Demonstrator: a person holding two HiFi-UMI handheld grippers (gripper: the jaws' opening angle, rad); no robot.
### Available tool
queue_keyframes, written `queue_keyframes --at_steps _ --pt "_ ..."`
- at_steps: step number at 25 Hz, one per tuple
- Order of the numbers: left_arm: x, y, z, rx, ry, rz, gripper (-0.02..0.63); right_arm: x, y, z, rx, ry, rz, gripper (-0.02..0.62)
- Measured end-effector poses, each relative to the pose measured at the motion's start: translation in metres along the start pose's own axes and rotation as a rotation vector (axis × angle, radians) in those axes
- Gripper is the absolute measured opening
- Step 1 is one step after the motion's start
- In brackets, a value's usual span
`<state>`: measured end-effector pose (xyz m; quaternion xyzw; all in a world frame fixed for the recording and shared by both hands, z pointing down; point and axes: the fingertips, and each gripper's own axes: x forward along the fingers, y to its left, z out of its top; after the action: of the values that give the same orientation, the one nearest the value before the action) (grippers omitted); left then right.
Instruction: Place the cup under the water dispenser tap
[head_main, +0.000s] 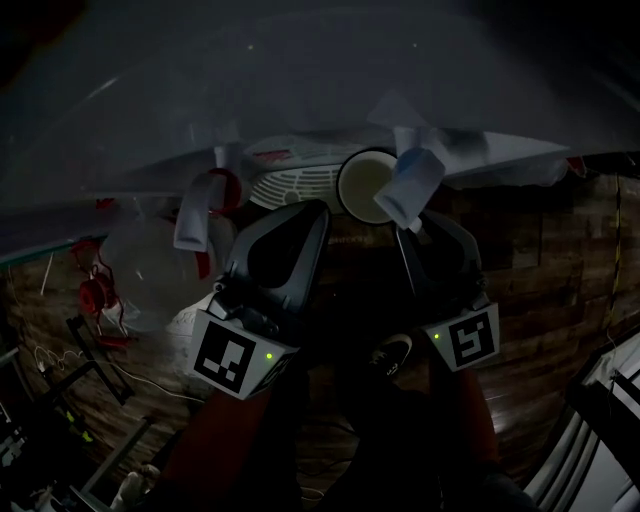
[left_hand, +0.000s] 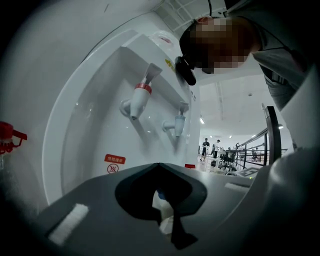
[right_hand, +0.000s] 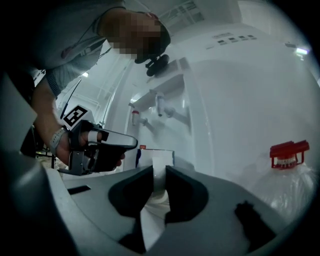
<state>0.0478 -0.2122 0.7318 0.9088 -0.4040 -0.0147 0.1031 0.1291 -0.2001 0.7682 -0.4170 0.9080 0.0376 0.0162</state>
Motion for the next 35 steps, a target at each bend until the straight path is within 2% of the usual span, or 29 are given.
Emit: queue_keyframes --at_steps 3,7,9,11,16,22,29,35 --pt "0.002 0.001 -0.001 0.008 0.000 -0.001 0.009 0.004 -0.001 -0.003 -0.018 0.004 0.004 0.069" --pt "0.004 0.002 0.006 0.024 -0.047 -0.002 0.009 0.004 -0.002 -0.005 -0.018 0.026 0.004 0.067" --pt "0.005 0.002 0.003 0.026 -0.035 -0.002 0.009 0.004 -0.005 -0.006 -0.007 0.034 0.003 0.078" --pt "0.006 0.000 -0.002 0.032 -0.012 -0.004 0.009 0.002 -0.008 -0.007 0.022 0.042 0.013 0.096" --pt "0.005 0.000 -0.002 0.040 -0.029 0.002 0.009 0.003 -0.003 -0.006 0.020 0.077 0.065 0.174" --pt "-0.001 -0.004 0.003 0.053 0.006 0.011 0.009 0.001 0.004 -0.003 0.023 0.126 0.065 0.201" --pt "-0.017 -0.028 0.031 0.088 0.079 -0.004 0.009 -0.021 -0.003 0.040 0.074 0.176 0.020 0.209" --pt "-0.034 -0.069 0.092 0.083 0.108 -0.049 0.009 -0.038 -0.003 0.127 0.074 0.180 0.028 0.209"
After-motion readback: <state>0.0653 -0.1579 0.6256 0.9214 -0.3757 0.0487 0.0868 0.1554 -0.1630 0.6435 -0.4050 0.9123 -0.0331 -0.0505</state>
